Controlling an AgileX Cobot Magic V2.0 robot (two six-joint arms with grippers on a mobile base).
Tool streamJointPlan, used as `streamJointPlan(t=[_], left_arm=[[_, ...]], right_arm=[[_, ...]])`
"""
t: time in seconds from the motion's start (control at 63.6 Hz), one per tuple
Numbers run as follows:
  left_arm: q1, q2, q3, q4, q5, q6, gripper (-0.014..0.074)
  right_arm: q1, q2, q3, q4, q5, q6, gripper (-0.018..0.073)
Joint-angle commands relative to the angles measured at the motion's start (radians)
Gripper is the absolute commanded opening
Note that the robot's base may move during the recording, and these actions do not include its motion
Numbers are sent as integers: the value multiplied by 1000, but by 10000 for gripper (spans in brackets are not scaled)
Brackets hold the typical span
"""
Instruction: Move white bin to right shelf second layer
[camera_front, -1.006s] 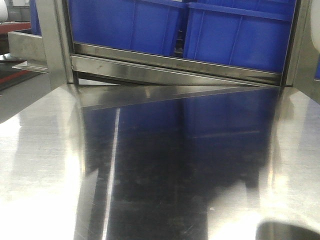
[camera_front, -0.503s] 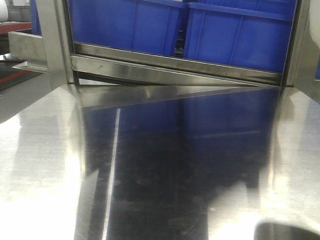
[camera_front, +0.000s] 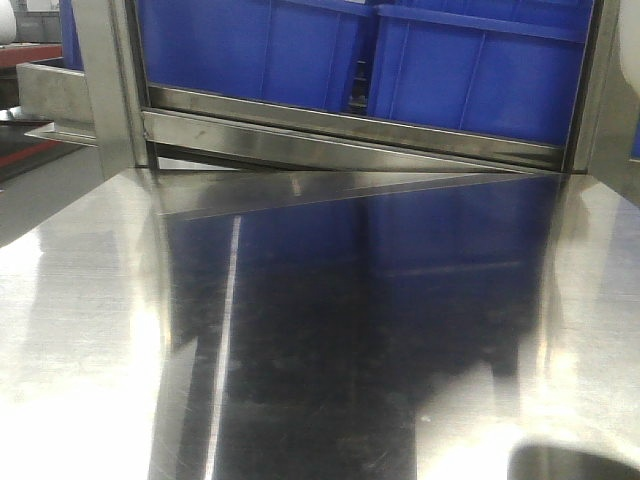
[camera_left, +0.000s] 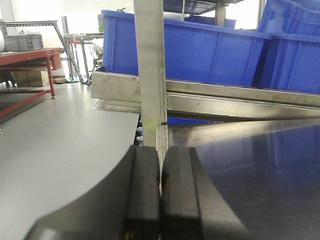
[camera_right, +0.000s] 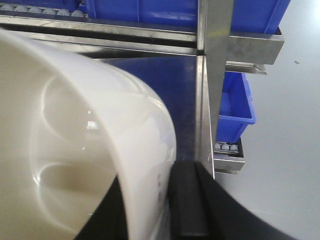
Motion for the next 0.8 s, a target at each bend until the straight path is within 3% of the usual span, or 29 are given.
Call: streamJointPlan(t=[0.0,0.786], left_arm=[[-3,-13,33,-5,-88,-7,85],[-3,-13,33,-5,-88,-7,85]], right_arm=[[-8,-2,-33,3,-105,0,56],[-8,-2,-33,3,-105,0,56]])
